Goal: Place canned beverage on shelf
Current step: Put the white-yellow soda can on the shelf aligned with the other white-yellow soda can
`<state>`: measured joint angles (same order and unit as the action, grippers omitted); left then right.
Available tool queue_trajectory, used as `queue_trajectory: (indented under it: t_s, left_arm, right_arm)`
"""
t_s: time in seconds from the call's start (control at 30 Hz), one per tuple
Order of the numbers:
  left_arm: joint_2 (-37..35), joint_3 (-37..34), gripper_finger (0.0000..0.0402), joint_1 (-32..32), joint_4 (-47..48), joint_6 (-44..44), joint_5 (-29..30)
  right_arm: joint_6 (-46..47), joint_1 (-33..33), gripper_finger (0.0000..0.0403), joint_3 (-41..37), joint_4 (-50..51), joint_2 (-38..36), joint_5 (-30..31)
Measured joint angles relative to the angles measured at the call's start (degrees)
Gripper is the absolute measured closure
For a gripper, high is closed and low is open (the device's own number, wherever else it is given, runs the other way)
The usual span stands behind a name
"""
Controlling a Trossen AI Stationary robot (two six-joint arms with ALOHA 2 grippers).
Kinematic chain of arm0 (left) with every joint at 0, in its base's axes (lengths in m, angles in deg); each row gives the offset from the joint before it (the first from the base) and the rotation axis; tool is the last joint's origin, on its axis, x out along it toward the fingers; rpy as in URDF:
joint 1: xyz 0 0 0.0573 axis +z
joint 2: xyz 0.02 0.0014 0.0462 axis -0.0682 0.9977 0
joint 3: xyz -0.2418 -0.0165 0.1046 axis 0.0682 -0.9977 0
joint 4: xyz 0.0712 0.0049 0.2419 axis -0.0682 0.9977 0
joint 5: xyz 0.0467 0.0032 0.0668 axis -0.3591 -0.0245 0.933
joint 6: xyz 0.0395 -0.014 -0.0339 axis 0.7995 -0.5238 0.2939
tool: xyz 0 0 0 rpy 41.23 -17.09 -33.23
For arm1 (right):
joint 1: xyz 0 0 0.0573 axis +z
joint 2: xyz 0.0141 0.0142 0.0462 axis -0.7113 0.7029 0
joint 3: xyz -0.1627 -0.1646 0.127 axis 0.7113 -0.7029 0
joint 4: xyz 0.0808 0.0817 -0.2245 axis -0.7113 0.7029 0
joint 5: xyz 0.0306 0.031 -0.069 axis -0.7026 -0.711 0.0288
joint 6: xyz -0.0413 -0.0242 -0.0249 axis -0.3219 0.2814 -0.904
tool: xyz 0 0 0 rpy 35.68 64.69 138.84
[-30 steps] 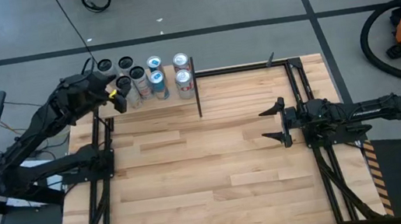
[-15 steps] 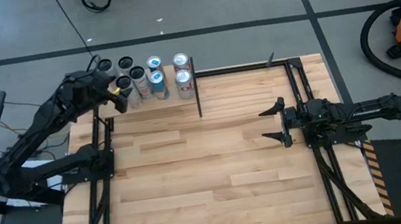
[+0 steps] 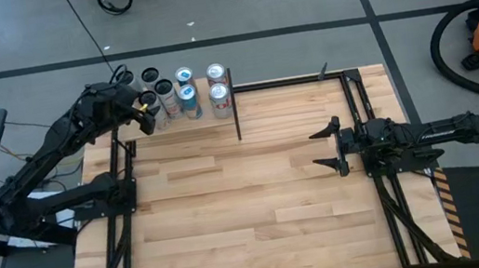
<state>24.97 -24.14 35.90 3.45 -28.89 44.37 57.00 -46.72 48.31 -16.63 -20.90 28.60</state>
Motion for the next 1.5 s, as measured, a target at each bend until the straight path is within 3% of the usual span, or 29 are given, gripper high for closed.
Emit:
queue_trajectory:
  t_s: [0.27, 1.0, 1.5]
  left_arm:
    - [0.1, 0.0, 0.0023, 1.1, 0.2, 0.9, 0.2]
    - [0.0, 0.1, 0.0122, 1.3, 3.9, 3.7, 0.0]
    - [-1.0, 1.9, 0.0129, 1.2, 7.9, 7.7, -0.9]
  right_arm:
    - [0.0, 0.0, 0.0020, 0.0, 0.0, 0.0, 0.0]
    - [0.0, 0.0, 0.0020, 0.0, 0.0, 0.0, 0.0]
    - [0.0, 0.0, 0.0020, 0.0, 0.0, 0.0, 0.0]
